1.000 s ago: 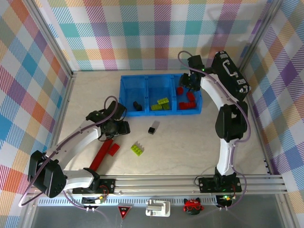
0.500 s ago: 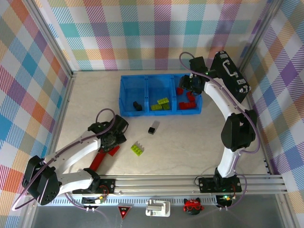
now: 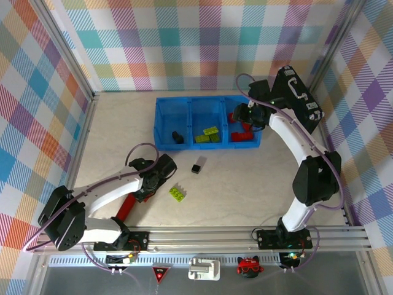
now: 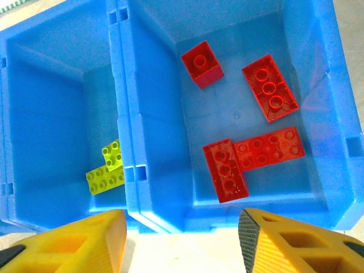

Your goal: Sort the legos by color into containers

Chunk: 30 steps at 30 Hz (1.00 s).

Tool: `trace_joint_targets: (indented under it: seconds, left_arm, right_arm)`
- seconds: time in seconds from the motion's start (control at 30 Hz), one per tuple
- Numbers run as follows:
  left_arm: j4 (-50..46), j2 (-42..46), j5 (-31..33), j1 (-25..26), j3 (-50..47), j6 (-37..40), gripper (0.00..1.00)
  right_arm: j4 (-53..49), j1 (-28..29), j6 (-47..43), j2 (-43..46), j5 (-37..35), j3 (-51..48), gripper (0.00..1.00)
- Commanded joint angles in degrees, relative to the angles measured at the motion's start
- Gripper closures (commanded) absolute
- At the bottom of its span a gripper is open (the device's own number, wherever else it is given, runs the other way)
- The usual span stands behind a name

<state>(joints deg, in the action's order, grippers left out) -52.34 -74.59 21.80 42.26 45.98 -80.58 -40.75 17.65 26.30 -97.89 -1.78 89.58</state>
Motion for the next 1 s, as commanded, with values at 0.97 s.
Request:
trace_joint_targets:
  seconds: [0.97]
  left_arm:
    - [10.59, -5.85, -0.62, -2.31, -7.18, -1.6, 0.19]
  right_arm:
    - [1.2, 0.33, 2.87, 7.29, 1.67, -4.45, 0.44]
